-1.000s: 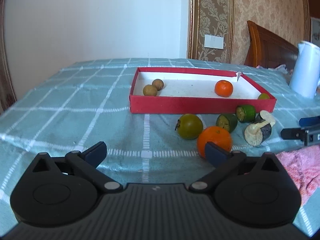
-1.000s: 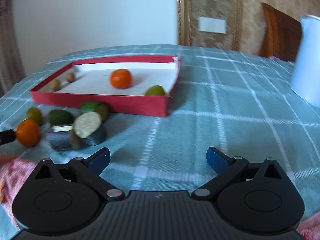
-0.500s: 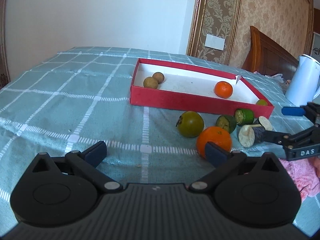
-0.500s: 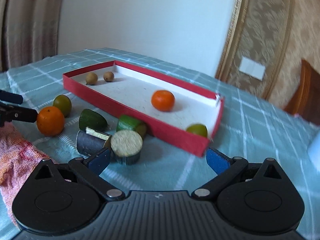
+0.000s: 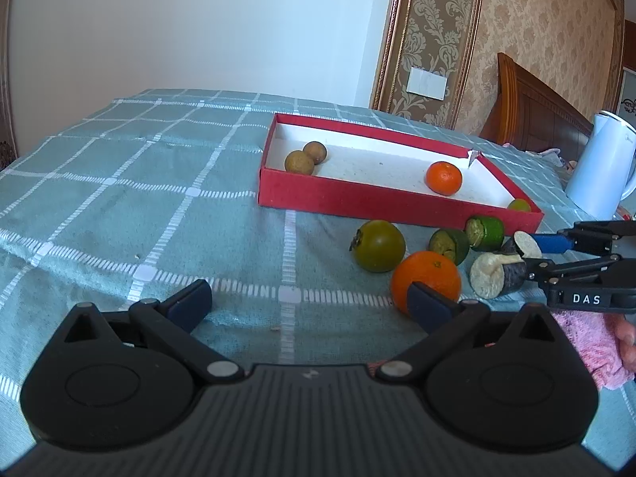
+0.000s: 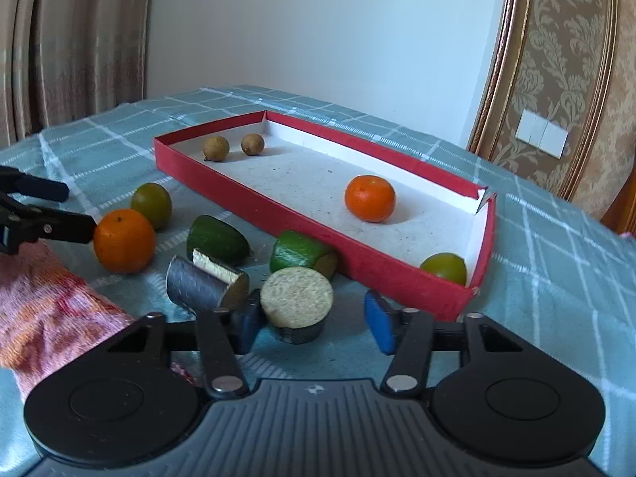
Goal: Organize fruits
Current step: 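Reach the right gripper to the cut eggplant slice and grasp it, then carry the eggplant slice into the tray and open the right gripper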
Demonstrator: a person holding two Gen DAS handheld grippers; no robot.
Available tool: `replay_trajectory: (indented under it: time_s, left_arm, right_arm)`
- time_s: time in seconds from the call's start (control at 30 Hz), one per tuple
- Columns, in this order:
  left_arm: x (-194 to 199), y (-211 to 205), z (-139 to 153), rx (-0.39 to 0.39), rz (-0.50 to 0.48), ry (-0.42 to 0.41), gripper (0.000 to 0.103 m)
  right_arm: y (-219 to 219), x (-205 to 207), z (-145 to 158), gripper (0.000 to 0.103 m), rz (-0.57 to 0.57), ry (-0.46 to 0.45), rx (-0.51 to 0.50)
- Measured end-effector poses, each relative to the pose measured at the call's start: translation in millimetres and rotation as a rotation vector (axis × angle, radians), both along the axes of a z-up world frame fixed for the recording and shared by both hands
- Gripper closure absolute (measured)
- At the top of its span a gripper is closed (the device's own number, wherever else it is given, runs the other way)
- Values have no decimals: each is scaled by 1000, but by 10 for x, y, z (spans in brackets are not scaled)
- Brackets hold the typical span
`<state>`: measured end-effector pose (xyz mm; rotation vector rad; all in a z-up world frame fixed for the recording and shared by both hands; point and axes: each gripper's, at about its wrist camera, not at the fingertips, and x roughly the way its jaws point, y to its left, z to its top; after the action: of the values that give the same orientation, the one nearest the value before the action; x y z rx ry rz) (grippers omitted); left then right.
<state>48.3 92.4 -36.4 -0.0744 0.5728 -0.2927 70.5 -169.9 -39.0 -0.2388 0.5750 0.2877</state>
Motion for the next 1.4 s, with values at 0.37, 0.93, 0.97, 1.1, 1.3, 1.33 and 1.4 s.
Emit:
replay_trajectory:
  time_s: [0.37, 0.93, 0.97, 1.1, 1.3, 1.33, 1.4]
  left_arm:
    - [6, 7, -4, -2, 0, 2, 0]
    - [8, 8, -4, -3, 0, 2, 0]
    - [7, 8, -4, -3, 0, 2, 0]
    - [7, 9, -4, -3, 0, 3, 0]
    - [7, 8, -4, -3, 0, 2, 0]
    - [7, 9, -4, -3, 0, 3, 0]
    - [7, 9, -4, -3, 0, 3, 0]
  right_arm:
    - [-69, -153, 51, 69, -80, -62, 30]
    - [-225, -294, 280, 69, -151, -145, 56]
    - [-232, -286, 301, 69, -159, -155, 52]
    - [-264, -207, 378, 69, -175, -172, 48]
    - [-258, -4, 462, 69, -194, -188, 24]
    - [-256, 35, 473, 69, -198, -193, 17]
    - [-262, 117, 496, 69, -208, -198, 9]
